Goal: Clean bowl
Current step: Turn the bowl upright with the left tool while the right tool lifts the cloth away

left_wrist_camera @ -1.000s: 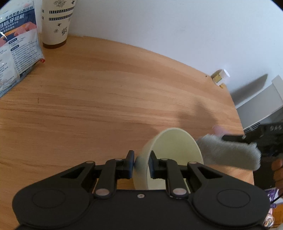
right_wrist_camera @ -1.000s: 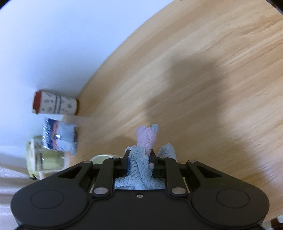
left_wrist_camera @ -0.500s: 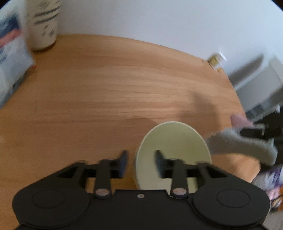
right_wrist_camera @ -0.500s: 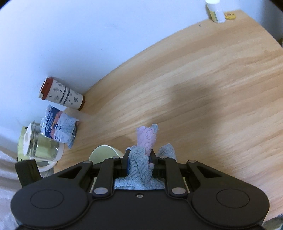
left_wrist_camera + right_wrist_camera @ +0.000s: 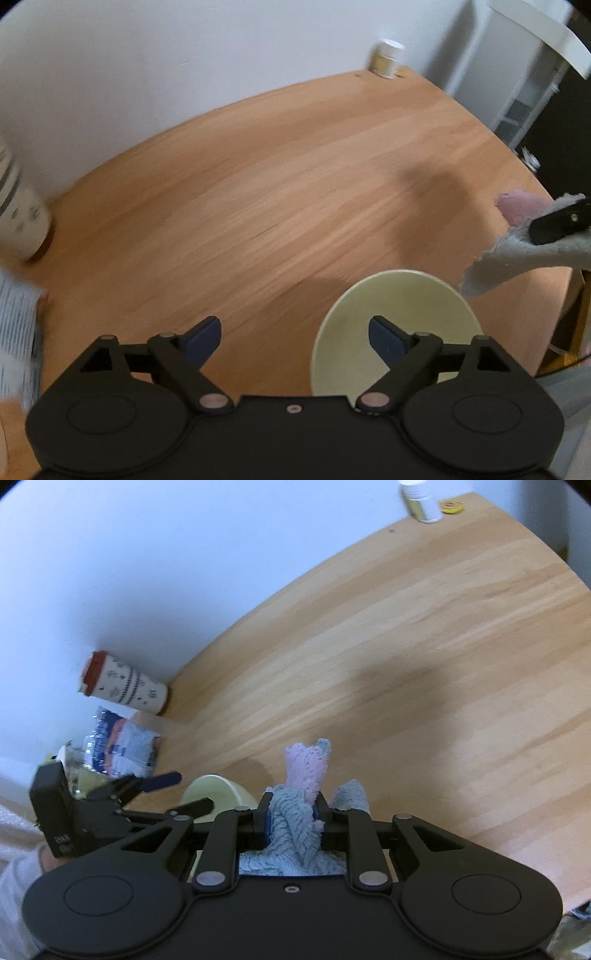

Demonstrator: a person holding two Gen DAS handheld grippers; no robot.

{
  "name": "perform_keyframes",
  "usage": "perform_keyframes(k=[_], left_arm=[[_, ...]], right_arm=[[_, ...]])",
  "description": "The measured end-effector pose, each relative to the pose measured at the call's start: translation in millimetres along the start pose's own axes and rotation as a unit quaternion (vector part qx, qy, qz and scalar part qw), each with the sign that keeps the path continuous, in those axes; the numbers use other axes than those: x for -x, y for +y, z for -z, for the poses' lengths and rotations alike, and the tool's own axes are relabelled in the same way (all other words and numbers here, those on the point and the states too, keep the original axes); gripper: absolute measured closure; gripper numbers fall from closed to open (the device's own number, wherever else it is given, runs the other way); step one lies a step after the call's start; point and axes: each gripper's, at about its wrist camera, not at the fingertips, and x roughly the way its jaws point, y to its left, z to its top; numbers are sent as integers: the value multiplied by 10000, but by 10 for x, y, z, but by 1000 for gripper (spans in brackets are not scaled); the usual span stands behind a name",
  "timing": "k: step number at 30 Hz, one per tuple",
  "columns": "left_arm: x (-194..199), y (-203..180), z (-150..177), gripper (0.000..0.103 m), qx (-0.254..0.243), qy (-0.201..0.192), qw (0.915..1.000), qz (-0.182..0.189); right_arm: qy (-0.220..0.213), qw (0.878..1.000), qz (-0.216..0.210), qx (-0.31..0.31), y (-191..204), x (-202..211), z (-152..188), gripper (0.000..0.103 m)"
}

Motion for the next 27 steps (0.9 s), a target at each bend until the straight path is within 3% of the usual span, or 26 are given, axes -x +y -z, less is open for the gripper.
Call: perform_keyframes(k=[3, 10, 14, 15, 16, 24, 26, 27], left_arm=[[-102, -70, -85, 11, -552, 192, 9983, 1], [-195, -118, -256, 13, -1268, 483, 9886, 657], [-237, -125, -324, 36, -1709, 591, 9778, 1053], [-244, -128, -334, 51, -1824, 574, 9747, 1155], [-243, -141, -335, 59, -1961, 532, 9708, 1275], [-379, -169, -312, 60, -2556, 1081, 9451, 1725], [-369, -131, -316, 68, -2559, 1067, 9447, 1753], [-367, -102, -320, 83, -2529, 1041, 9466, 1707]], right_arm=[[-26, 10000, 9, -74, -40, 38, 21, 79], [-146, 9997, -83, -164, -6, 72, 26, 79], [-242, 9994, -119, -204, 39, 113, 10, 79], [-285, 9993, -106, -222, 44, 126, 8, 79], [-326, 9991, -93, -239, 50, 138, 5, 79], [-506, 9977, -28, -448, 95, 124, 31, 79], [-516, 9975, 20, -476, 104, 99, 43, 79], [-529, 9973, 18, -513, 115, 79, 58, 79]])
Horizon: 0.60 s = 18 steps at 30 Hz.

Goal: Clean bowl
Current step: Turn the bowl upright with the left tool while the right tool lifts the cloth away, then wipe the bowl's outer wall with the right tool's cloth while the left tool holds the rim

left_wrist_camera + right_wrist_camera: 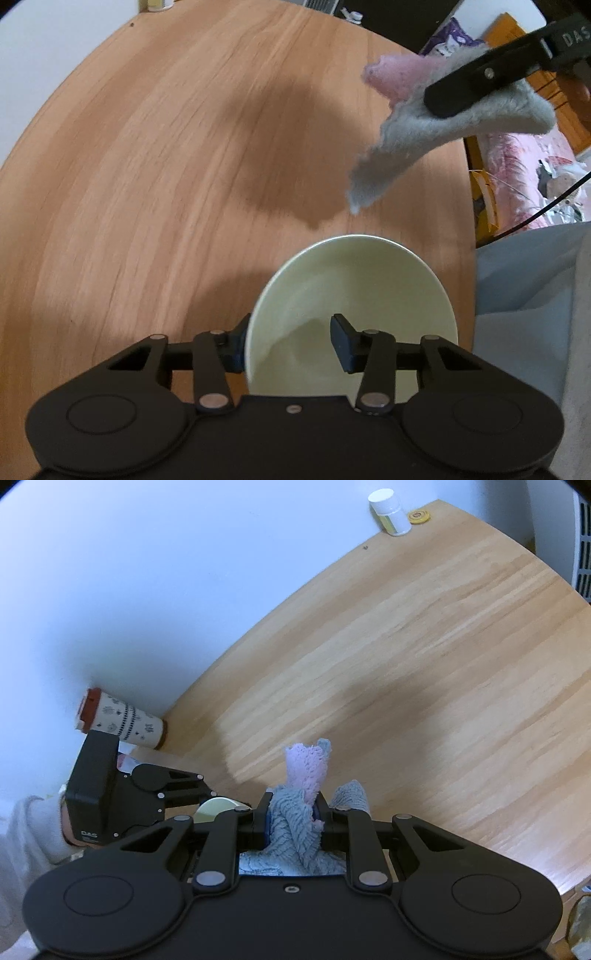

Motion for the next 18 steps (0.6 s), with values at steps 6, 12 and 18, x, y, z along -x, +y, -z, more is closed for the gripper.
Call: perform_keyframes(k=[6, 12, 18], left_arm=[[86, 82, 179, 88, 715, -233, 9970, -173], [281, -105, 504, 94, 2009, -1127, 9706, -696], [347, -327, 780, 95, 2980, -1746, 9293, -1311]], right_arm=[[37, 10000, -84, -15, 47, -56, 56, 79], [224, 9991, -338, 145, 119, -99, -82, 80], [494, 9967, -499, 413, 203, -216, -250, 81]])
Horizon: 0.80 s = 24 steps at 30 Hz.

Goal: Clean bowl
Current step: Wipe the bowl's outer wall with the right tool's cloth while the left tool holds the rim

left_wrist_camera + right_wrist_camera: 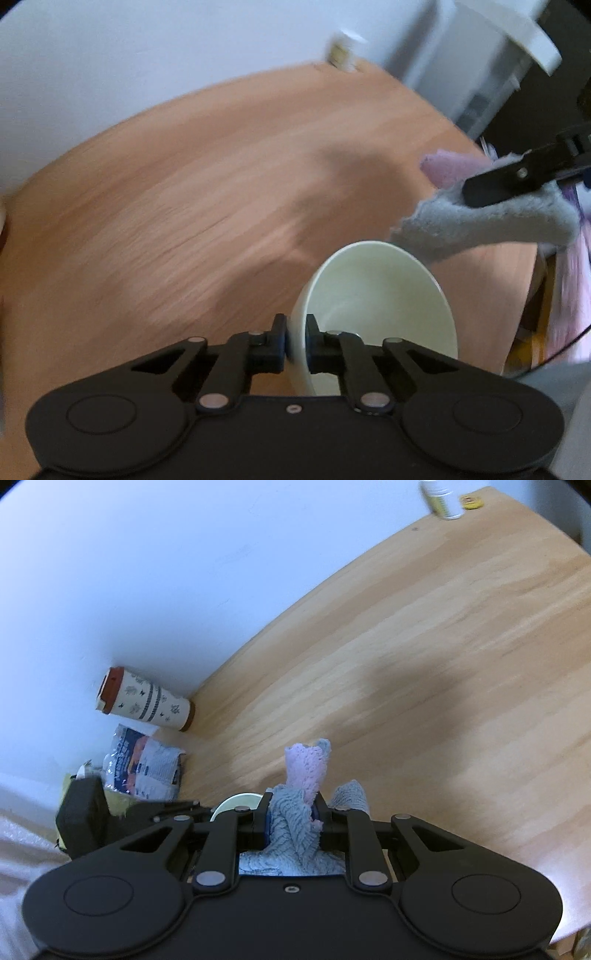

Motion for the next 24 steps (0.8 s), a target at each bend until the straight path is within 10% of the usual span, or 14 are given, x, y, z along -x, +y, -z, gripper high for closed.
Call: perform_keyframes(k=[7, 24], left_arm=[[288, -329, 275, 91, 217, -970, 9911, -891], [313, -708, 519, 92, 65, -1379, 9772, -1614]], right_arm=[[172, 9984, -19, 534, 200, -172, -154, 82], [1684, 9689, -132, 1808, 730, -1203, 154, 82]])
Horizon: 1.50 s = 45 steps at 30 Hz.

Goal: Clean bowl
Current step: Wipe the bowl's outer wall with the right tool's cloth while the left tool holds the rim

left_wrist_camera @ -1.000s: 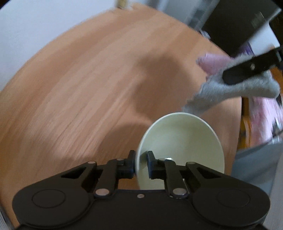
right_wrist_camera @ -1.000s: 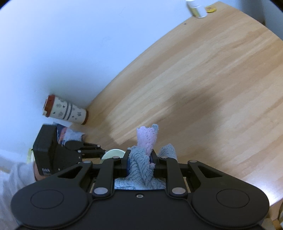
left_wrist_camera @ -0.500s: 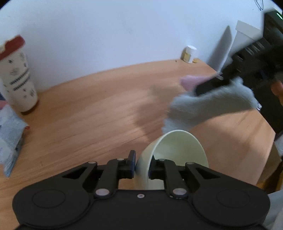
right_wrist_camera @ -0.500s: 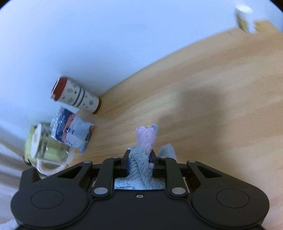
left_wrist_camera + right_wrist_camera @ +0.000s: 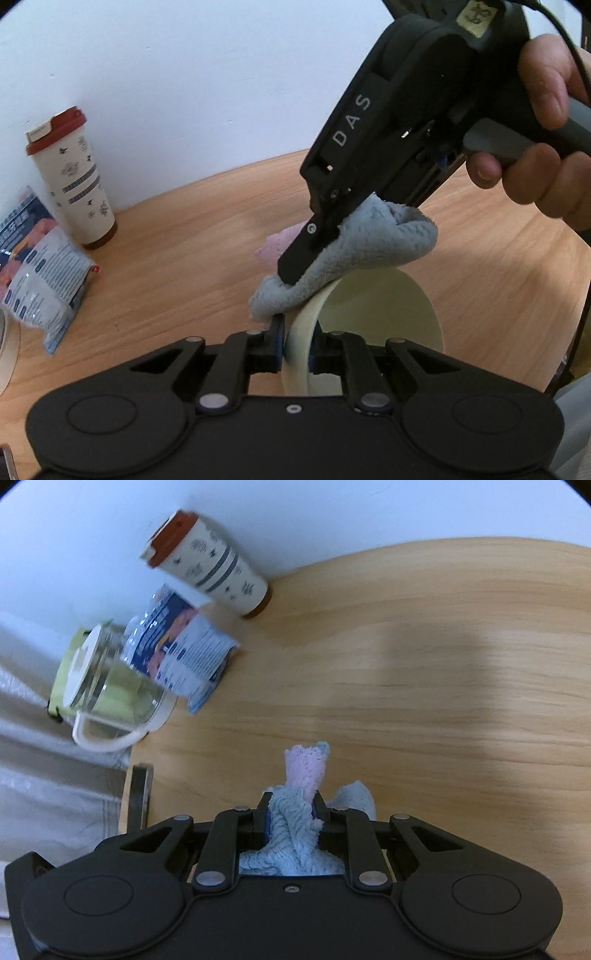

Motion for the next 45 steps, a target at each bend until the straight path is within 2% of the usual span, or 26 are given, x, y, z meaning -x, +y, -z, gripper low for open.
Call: perform_keyframes(k=[2, 5, 12, 14, 19, 22, 25, 28, 34, 38, 42, 45], left_arm=[[-33, -45, 2, 92, 12, -8, 10000, -4], [-36, -46, 1, 90, 140, -23, 9999, 49], [-50, 55, 53, 90, 499, 114, 9987, 48], [-46, 60, 67, 91, 541, 131, 9984, 29], [-56, 93, 84, 90, 685, 189, 9975, 14], [-48, 95, 88, 89, 689, 203, 9974, 38], [-50, 170, 110, 89, 875, 274, 9958, 70], [-42, 170, 132, 89, 847, 270, 9960, 55], [-26, 171, 148, 88, 843, 268, 9960, 114], [-36, 241, 201, 88, 1029, 404, 9938, 105], [-29, 233, 193, 88, 979, 464, 9941, 114], [-27, 225, 195, 88, 935, 476, 9944, 106]], right_arm=[[197, 9996, 171, -55, -83, -47, -56, 82], [283, 9994, 129, -159, -206, -53, -46, 82], [554, 9943, 419, -815, -680, -118, 180, 82], [663, 9920, 313, -1030, -764, -164, 219, 82], [449, 9946, 14, -939, -575, -123, 67, 82], [384, 9956, -360, -779, -340, -168, -37, 82], [502, 9973, -345, -421, -79, -320, -88, 82], [527, 9977, -301, -316, -11, -385, -101, 82], [452, 9951, -310, -817, -401, -247, 45, 82], [532, 9884, -103, -1416, -791, -174, 259, 82], [569, 9847, -182, -1640, -867, -196, 376, 82], [480, 9863, -167, -1567, -778, -203, 312, 82]])
